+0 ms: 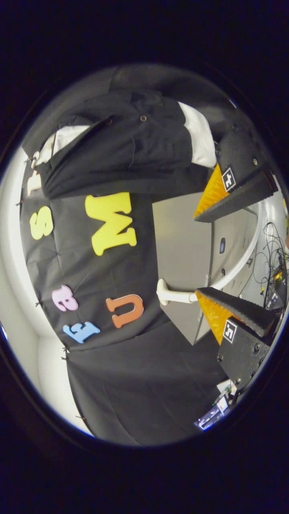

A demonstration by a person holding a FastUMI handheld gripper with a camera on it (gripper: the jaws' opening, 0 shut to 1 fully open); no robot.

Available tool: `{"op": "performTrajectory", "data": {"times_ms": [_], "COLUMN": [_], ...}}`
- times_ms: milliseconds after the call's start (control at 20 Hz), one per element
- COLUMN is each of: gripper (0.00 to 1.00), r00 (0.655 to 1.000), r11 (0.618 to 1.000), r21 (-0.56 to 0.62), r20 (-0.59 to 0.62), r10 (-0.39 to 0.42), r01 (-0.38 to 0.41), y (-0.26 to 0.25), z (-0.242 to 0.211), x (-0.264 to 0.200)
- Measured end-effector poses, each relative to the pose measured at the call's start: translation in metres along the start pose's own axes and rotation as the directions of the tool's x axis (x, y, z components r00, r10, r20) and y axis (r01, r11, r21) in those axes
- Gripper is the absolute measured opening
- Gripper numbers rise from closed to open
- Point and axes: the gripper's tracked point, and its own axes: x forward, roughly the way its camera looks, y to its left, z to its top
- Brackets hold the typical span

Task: Iron the clothes twice with a garment steamer, once on the left side and once on the right side.

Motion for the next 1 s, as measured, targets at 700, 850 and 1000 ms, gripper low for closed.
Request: {"op": "performTrajectory", "data": {"times_ms": [700, 850, 1000], "gripper": [0.99, 0.98, 0.98], "r00": [0.921, 0.908, 0.896], "r11": [0.958, 0.964, 0.968], "r21": [-0.078, -0.116, -0.165], "r20": [-0.306, -0.378, -0.432], "r10": [0.24, 0.18, 0.102], "r01": [-0.276, -0.239, -0.19], "y": [0.112, 0.11, 0.104], "z": [0.012, 0.001, -0.008], "x": [0.174, 0.214, 0.245]}}
